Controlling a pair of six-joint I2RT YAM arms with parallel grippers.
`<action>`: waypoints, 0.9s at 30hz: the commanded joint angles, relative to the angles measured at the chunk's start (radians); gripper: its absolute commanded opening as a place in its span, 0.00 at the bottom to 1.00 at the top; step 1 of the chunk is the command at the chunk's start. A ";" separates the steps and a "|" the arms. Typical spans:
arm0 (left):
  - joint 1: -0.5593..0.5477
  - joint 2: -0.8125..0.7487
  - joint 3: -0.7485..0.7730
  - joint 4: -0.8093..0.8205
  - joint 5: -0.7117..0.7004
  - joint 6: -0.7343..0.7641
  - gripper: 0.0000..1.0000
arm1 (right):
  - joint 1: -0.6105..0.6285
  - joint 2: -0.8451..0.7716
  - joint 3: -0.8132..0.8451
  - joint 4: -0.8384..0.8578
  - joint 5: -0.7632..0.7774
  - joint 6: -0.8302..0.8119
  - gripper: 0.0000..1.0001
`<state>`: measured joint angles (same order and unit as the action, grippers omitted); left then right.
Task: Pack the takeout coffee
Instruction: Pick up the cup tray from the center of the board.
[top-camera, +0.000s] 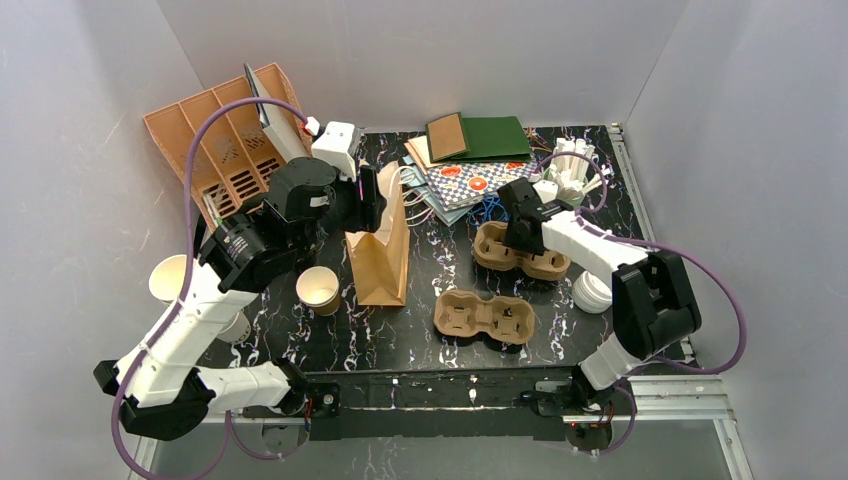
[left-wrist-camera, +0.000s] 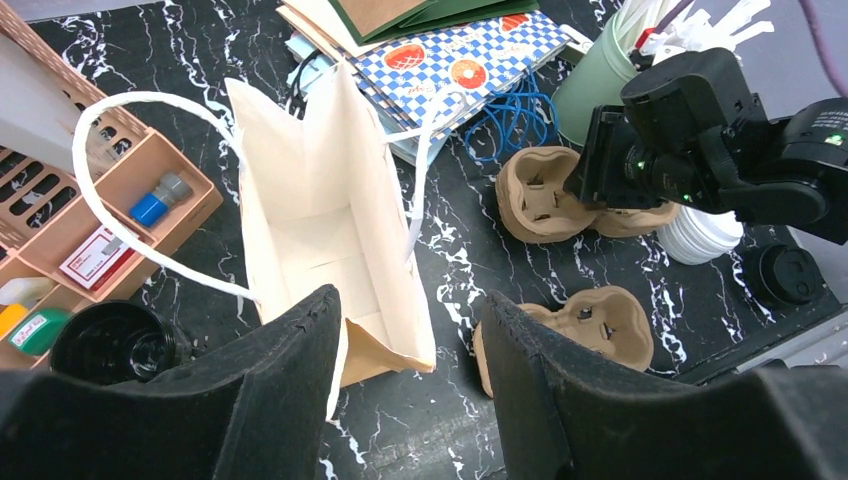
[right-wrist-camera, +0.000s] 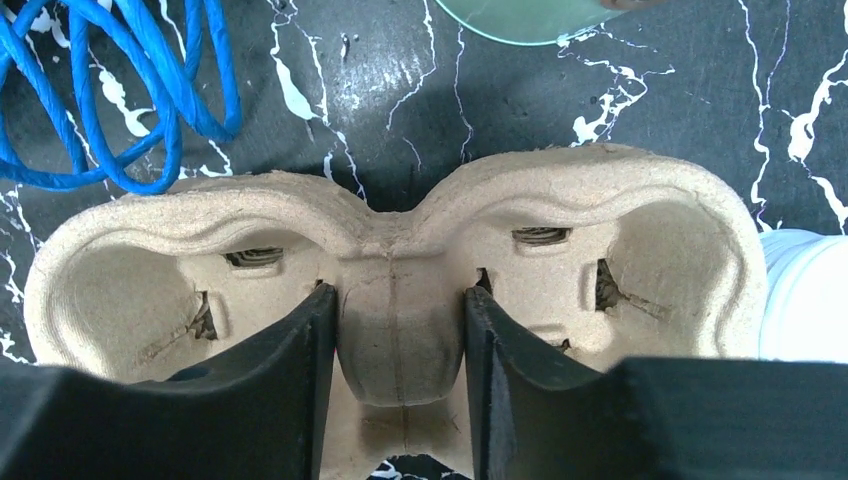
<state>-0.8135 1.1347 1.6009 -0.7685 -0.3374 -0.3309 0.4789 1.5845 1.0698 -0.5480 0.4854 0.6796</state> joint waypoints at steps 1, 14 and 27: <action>0.000 -0.027 -0.004 -0.015 -0.038 0.025 0.52 | -0.003 -0.072 0.057 -0.050 -0.027 0.012 0.42; 0.000 -0.043 -0.037 0.012 -0.025 0.024 0.52 | -0.103 -0.231 0.084 -0.167 -0.072 -0.352 0.30; 0.000 -0.037 -0.055 0.030 0.008 0.012 0.52 | -0.362 -0.064 0.121 0.002 -0.121 -0.504 0.30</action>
<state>-0.8135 1.1152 1.5600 -0.7532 -0.3359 -0.3168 0.1520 1.4811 1.1446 -0.6552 0.3302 0.2611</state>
